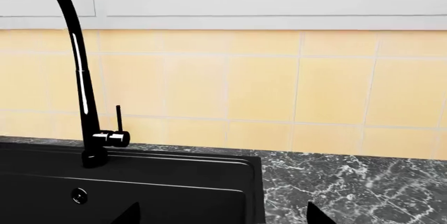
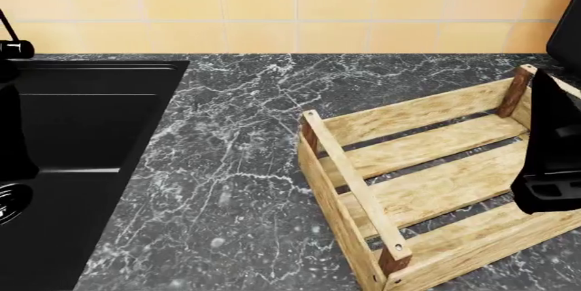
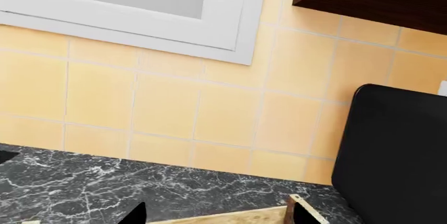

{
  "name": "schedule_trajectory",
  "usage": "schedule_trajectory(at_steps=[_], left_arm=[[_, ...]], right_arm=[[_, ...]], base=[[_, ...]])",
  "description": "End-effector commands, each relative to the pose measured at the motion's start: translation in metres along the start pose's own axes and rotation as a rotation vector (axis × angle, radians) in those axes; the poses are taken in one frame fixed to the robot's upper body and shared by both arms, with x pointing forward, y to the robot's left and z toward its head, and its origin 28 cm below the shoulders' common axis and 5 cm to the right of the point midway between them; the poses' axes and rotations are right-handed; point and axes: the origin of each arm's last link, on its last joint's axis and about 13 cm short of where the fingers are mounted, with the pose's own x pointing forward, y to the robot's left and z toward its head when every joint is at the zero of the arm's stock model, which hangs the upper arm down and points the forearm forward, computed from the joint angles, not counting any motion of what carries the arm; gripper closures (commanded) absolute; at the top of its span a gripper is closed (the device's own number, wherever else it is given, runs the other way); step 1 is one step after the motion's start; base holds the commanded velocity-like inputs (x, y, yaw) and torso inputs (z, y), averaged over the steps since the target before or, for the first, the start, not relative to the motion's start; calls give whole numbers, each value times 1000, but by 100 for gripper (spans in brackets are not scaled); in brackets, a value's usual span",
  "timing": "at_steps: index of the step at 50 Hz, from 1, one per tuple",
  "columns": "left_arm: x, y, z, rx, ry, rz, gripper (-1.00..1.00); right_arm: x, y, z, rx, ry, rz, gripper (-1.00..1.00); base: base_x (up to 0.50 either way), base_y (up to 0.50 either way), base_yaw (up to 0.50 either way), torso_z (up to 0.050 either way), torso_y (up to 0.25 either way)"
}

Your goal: Move the fresh-baked cupcake off the tray onto the counter, and place the bowl used for mixing into the sink.

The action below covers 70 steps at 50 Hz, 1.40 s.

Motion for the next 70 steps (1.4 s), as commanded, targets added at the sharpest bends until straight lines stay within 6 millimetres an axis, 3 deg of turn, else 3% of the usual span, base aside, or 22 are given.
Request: schedule_trajectory(at_steps=[1,70], left_arm=[[-5,1,-1,-7,-10,1,-100],[-4,3,-8,-23,0,11,-100]], right_arm=[[-1,-1,1,-20,-7,11,-100],[-7,-3,2,-75,6,49,-100]], base=[[0,500,0,0,0],[-5,500,0,0,0]])
